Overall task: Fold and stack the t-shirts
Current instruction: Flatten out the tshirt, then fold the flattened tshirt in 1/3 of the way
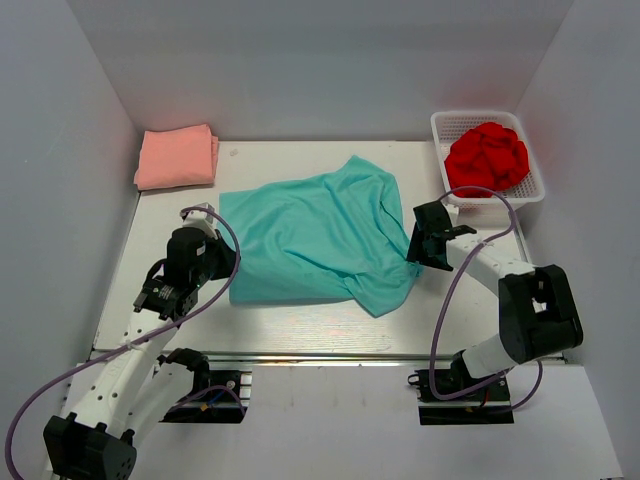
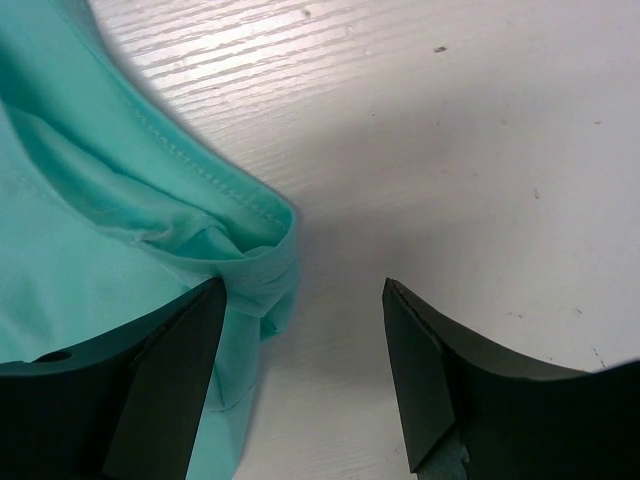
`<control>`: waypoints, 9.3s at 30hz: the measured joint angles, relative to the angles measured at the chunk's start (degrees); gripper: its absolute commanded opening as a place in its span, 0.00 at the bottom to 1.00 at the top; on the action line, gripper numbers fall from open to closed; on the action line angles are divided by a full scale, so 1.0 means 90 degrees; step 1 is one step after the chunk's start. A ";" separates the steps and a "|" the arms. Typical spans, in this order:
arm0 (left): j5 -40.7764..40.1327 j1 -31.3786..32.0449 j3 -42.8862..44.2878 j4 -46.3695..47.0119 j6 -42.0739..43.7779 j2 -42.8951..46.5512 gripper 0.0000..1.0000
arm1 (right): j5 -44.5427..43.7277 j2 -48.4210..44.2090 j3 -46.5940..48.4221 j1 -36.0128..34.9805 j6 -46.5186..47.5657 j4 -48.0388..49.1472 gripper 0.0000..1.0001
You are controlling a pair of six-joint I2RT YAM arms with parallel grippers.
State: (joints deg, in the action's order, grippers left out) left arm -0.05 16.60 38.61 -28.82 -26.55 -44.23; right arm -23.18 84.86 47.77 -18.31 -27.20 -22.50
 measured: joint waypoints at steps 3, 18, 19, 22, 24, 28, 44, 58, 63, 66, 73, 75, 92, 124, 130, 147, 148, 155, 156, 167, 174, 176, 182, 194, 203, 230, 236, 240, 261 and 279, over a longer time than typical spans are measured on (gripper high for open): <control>0.0002 0.0000 0.0000 0.0005 0.0000 -0.0024 0.00 | 0.0262 -0.0044 0.0000 0.0005 0.0063 0.0046 0.68; 0.0000 0.0000 0.0000 0.0002 0.0000 -0.0041 0.00 | 0.1008 -0.0430 -0.0299 0.0010 0.0197 0.0223 0.64; 0.0000 0.0000 -0.0002 0.0002 0.0000 -0.0051 0.00 | 0.0940 -0.0427 -0.0304 0.0012 0.0177 0.0228 0.64; -0.0005 0.0000 -0.0046 0.0007 -0.0005 -0.0078 0.00 | 0.0724 -0.0311 -0.0304 0.0036 0.0070 0.0321 0.62; -0.0015 0.0000 -0.0073 -0.0010 -0.0010 -0.0087 0.00 | 0.0617 -0.0090 -0.0289 0.0078 -0.0012 0.0367 0.59; -0.0041 0.0000 -0.0078 -0.0032 -0.0027 -0.0095 0.00 | 0.0619 0.0216 -0.0291 0.0165 -0.0107 0.0546 0.23; -0.0486 0.0000 0.0568 -0.0024 0.0005 0.0053 0.00 | 0.0517 -0.1059 0.0457 0.0257 -0.0211 0.0763 0.00; -0.1659 0.0005 0.2021 0.1166 0.0418 0.1103 0.00 | -0.0049 -0.2142 0.3339 0.0537 0.0549 0.0653 0.00; -0.1423 0.0010 0.2589 0.1581 0.0792 0.1129 0.00 | 0.0163 -0.2657 0.3752 0.0539 0.0877 0.0661 0.00; -0.1299 0.0010 0.2800 0.1846 0.0908 0.1124 0.00 | 0.0301 -0.3055 0.3767 0.0539 0.0940 0.0656 0.00; -0.1396 0.0007 0.2565 0.2067 0.0765 0.0498 0.00 | 0.0520 -0.2892 0.3689 0.0593 0.0877 0.0656 0.00; -0.1545 0.0007 0.2336 0.2069 0.0619 0.0024 0.00 | 0.0656 -0.2438 0.3568 0.0610 0.0823 0.0658 0.00; -0.1797 -0.0034 0.1052 0.2055 0.0141 -0.4311 0.00 | 0.2365 0.2450 0.3356 0.0627 0.1054 0.0262 0.64; -0.1229 -0.0039 0.0653 0.2591 0.0214 -0.4313 0.00 | 0.4265 0.1870 0.1180 0.0352 0.0886 0.1392 0.22; -0.1229 -0.0039 0.0653 0.2586 0.0214 -0.4311 0.00 | 0.4306 0.1868 0.1178 0.0352 0.0716 0.1763 0.00; -0.1739 -0.0039 0.1314 0.2390 0.0714 -0.2237 0.00 | 0.2620 -0.0787 0.1914 0.0364 0.0546 0.2438 0.00; -0.1800 -0.0039 0.1428 0.2397 0.0763 -0.2093 0.00 | 0.2348 -0.0918 0.2147 0.0369 0.0542 0.2426 0.00; -0.2441 -0.0039 0.2025 0.2446 0.1185 -0.1027 0.00 | 0.0663 -0.1382 0.4019 0.0457 0.0809 0.2040 0.00; -0.2523 -0.0039 0.2069 0.2450 0.1253 -0.0874 0.00 | 0.0498 -0.1421 0.4199 0.0469 0.0889 0.1994 0.00; -0.2540 0.0012 0.2703 0.2492 0.1792 0.0221 0.00 | -0.0012 -0.2004 0.4823 0.0471 0.1598 0.1795 0.00; -0.2055 0.0010 0.3701 0.2305 0.1982 0.0255 0.00 | 0.0410 -0.2737 0.5231 0.0471 0.2008 0.1783 0.00; -0.1921 0.0010 0.3988 0.2188 0.2011 0.0277 0.00 | 0.0498 -0.2951 0.5384 0.0471 0.2123 0.1783 0.00; -0.1163 0.0007 0.4694 0.1812 0.2047 0.0478 0.00 | 0.0860 -0.3582 0.5744 0.0481 0.2433 0.1632 0.00; 0.0328 0.0000 0.5209 0.1528 0.1865 0.1430 0.00 | 0.1518 -0.4877 0.6050 0.0498 0.2912 0.1421 0.00; 0.0498 0.0000 0.4605 0.1681 0.1673 0.1430 0.00 | 0.1452 -0.5095 0.4748 0.0527 0.2960 0.1972 0.00; -0.1783 -0.0695 0.3075 0.2936 0.1158 -0.6737 0.00 | 0.1319 0.2438 0.3118 0.0627 0.1758 0.3504 0.00; -0.1280 -0.1008 0.4330 0.3111 0.1200 -0.7849 0.00 | 0.1532 0.3485 0.4187 0.0750 0.1676 0.3147 0.00; -0.0916 -0.1156 0.4597 0.3121 0.1207 -0.8053 0.00 | 0.1676 0.3623 0.4486 0.0821 0.1583 0.2931 0.00; -0.0471 -0.1192 0.2654 0.2793 0.1234 -0.5690 0.00 | 0.1809 0.0986 0.3155 0.0826 0.0651 0.0573 0.00; -0.0022 -0.1122 0.0629 0.2608 0.0695 -0.4124 0.00 | 0.2331 -0.0770 0.0750 0.0823 -0.0092 -0.0136 0.00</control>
State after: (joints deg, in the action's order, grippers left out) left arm -0.25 6.50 44.27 -5.34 -20.29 -81.34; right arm -2.20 77.93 54.52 -10.90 -28.03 -23.73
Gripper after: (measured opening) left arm 0.105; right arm 0.008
